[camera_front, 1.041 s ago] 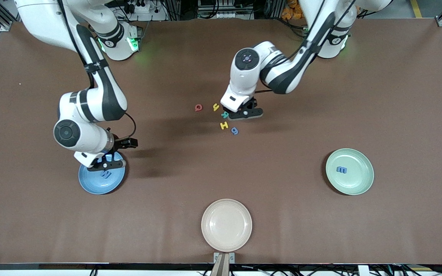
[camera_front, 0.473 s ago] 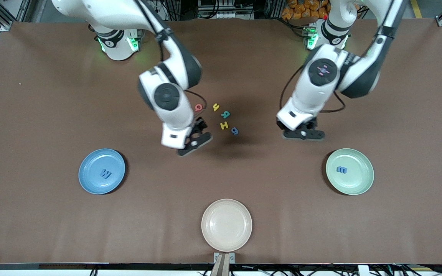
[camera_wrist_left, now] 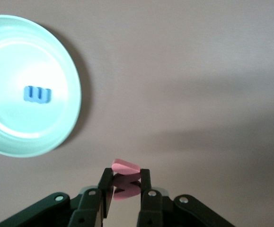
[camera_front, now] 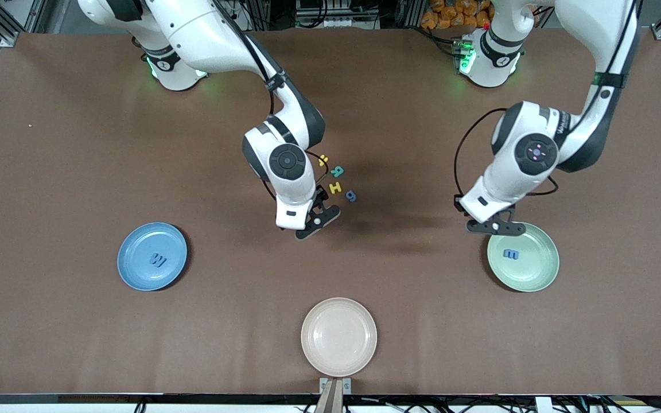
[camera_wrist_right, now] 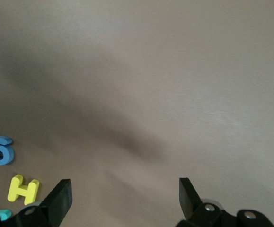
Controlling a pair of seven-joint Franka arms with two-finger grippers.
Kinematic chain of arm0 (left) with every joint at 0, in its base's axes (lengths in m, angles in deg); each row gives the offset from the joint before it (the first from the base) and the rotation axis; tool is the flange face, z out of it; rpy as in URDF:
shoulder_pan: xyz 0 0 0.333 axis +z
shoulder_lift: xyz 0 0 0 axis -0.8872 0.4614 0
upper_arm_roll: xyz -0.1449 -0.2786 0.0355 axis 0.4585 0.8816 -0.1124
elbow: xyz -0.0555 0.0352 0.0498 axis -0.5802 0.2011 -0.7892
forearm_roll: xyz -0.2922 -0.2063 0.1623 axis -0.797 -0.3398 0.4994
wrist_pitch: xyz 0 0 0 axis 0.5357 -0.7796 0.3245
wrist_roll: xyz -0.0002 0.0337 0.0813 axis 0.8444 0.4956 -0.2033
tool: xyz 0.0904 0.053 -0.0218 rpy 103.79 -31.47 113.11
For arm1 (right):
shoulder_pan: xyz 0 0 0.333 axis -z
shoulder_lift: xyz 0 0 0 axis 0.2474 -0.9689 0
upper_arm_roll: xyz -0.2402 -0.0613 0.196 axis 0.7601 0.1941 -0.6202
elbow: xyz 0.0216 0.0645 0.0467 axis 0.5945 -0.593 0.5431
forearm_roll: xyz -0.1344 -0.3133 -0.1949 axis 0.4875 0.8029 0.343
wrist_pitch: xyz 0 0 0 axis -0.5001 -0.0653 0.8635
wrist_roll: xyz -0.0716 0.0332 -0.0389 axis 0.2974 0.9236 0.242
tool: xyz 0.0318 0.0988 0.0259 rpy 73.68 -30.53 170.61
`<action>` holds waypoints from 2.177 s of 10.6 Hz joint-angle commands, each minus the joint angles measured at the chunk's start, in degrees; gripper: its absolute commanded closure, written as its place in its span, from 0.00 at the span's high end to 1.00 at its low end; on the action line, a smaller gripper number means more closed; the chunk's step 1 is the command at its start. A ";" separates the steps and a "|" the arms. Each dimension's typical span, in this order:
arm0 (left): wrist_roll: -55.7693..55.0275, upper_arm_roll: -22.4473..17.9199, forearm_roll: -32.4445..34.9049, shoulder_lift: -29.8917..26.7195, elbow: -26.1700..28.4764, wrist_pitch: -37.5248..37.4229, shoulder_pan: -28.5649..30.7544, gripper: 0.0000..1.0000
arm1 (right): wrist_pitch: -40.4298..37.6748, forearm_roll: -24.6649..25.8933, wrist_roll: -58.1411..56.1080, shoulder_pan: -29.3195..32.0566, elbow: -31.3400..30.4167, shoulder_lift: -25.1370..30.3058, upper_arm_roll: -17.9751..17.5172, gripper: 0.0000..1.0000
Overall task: Sort uppercase to blue plate, lowercase to green plate
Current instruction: 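Carry the pink letter toward the green plate while the right gripper reaches letters, then open the left gripper to drop the pink letter on the green plate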
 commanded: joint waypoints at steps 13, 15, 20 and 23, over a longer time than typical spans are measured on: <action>23.82 0.45 1.09 16.74 -11.71 6.05 15.44 1.00 | 3.43 -6.48 16.04 -9.69 -4.35 -2.22 0.43 1.00; 23.47 0.62 1.00 14.82 -11.71 5.62 14.40 1.00 | 4.13 -6.04 16.65 -10.48 -4.35 -2.13 0.61 1.00; 14.19 6.06 0.92 8.85 -12.15 -3.41 13.08 1.00 | 6.07 -5.87 16.66 -10.22 -4.35 -2.31 0.79 1.00; 5.13 12.64 0.92 5.94 -10.23 -7.47 12.81 1.00 | 6.07 -5.87 16.74 -10.22 -4.44 -2.48 0.87 1.00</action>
